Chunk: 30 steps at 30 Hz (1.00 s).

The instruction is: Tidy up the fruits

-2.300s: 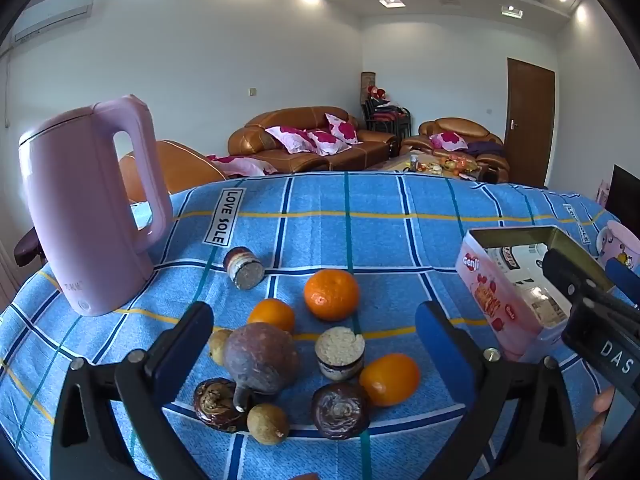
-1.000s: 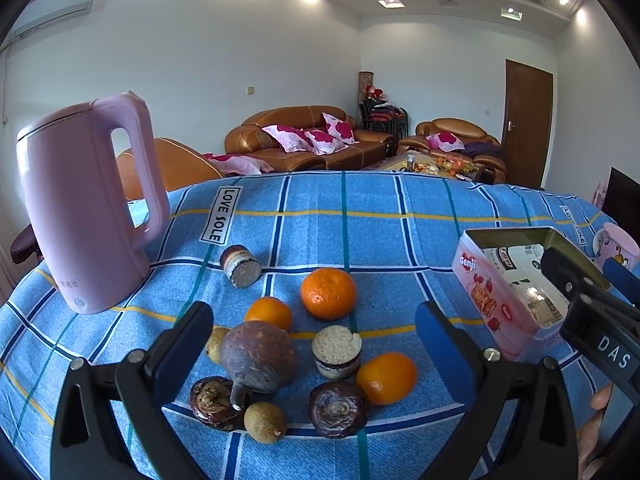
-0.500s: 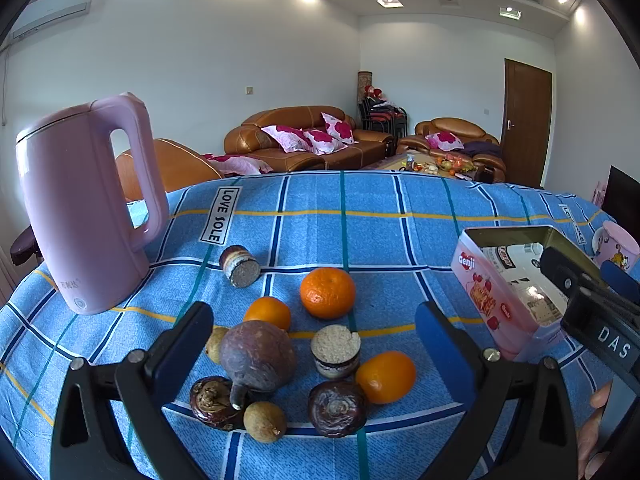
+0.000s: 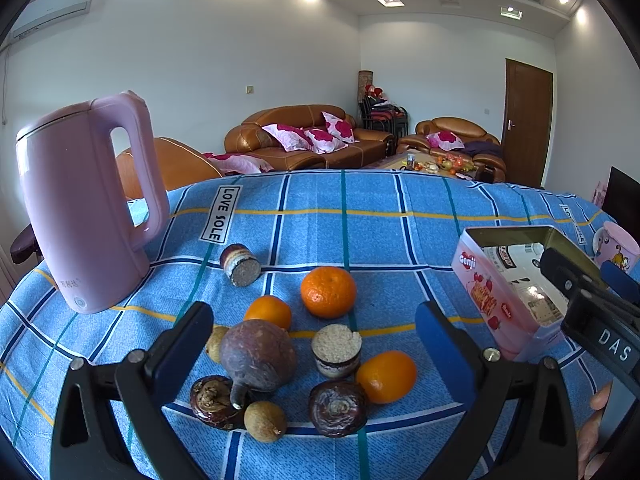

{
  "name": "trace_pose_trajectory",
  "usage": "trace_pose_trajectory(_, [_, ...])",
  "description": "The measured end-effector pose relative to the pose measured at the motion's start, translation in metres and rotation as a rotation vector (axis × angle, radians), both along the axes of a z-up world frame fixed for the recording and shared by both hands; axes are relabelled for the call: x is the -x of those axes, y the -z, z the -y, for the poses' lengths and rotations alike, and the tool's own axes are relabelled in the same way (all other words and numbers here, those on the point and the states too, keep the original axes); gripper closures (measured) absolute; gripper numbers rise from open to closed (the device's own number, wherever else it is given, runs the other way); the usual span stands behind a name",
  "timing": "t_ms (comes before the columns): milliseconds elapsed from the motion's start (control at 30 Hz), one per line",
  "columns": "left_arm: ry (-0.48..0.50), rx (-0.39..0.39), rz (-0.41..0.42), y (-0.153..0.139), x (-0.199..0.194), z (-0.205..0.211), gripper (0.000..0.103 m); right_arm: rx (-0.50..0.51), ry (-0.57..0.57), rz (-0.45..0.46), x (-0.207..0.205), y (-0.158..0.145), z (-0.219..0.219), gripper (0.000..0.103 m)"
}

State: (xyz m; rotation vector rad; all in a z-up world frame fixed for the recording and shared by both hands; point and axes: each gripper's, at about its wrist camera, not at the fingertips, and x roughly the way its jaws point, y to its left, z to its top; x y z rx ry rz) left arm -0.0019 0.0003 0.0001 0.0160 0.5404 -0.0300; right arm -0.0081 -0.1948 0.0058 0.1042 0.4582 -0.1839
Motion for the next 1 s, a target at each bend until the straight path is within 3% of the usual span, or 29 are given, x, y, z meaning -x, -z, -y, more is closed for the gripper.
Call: trace_pose_trajectory(1000, [-0.002, 0.004, -0.009, 0.0027, -0.0009, -0.0006, 0.000, -0.001, -0.013, -0.003, -0.0006, -0.0001, -0.0017, 0.001])
